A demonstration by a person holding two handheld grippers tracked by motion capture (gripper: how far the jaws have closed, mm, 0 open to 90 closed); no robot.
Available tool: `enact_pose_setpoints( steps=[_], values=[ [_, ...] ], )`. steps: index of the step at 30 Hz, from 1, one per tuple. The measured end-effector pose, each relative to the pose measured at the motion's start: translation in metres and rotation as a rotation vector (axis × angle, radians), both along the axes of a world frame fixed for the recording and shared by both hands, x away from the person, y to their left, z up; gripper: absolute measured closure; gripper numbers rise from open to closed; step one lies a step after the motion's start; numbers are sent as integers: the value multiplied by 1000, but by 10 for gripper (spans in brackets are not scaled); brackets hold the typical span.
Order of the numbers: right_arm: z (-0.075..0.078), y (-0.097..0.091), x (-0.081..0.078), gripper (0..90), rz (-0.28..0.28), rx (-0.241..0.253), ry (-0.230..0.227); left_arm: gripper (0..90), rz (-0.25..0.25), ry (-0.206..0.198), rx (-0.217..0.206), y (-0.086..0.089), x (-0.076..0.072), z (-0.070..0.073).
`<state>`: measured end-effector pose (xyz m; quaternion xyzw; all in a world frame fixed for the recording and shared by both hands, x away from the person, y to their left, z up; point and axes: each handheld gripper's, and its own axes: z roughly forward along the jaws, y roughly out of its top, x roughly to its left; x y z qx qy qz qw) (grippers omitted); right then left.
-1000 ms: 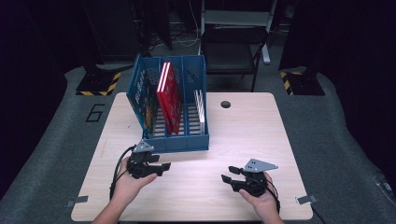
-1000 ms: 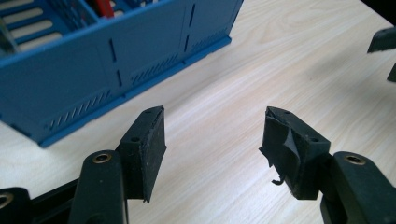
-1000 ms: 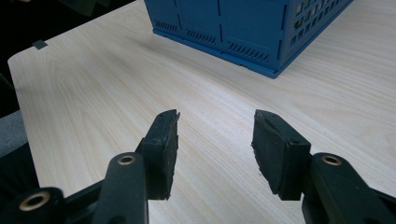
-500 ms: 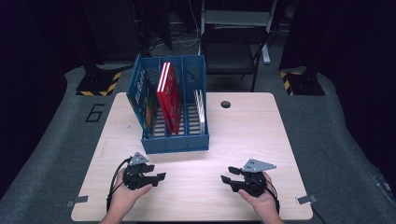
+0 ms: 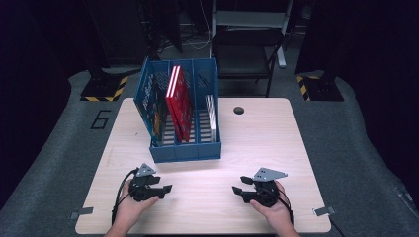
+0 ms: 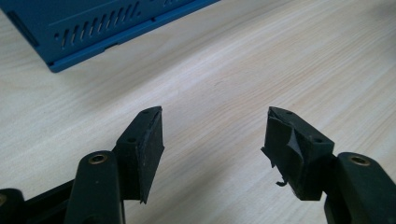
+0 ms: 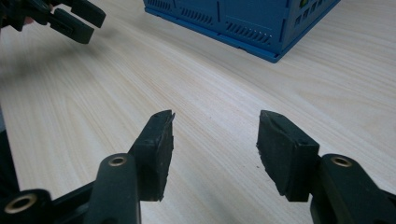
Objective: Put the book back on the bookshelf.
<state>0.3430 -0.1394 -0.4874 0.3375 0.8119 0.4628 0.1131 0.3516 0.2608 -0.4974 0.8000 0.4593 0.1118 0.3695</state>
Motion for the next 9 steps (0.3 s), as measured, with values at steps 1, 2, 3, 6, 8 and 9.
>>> enact_pose_setpoints(
  steps=[1,2,3,6,8,9],
  values=[
    [0,1,0,435,-4,-2,-1,374,4,3,5,2,1,-1],
    [0,1,1,429,-6,-11,-1,374,11,2,11,4,2,-2],
    [-1,1,1,428,-8,-15,3,374,24,-1,14,6,4,-4],
    [-2,1,3,420,-12,-29,11,375,39,-2,8,11,5,-4],
    [-3,1,5,409,-19,-33,10,374,47,-8,-1,12,5,-4],
    [-4,1,5,402,-20,-34,11,374,45,2,5,13,6,-4]
  ],
)
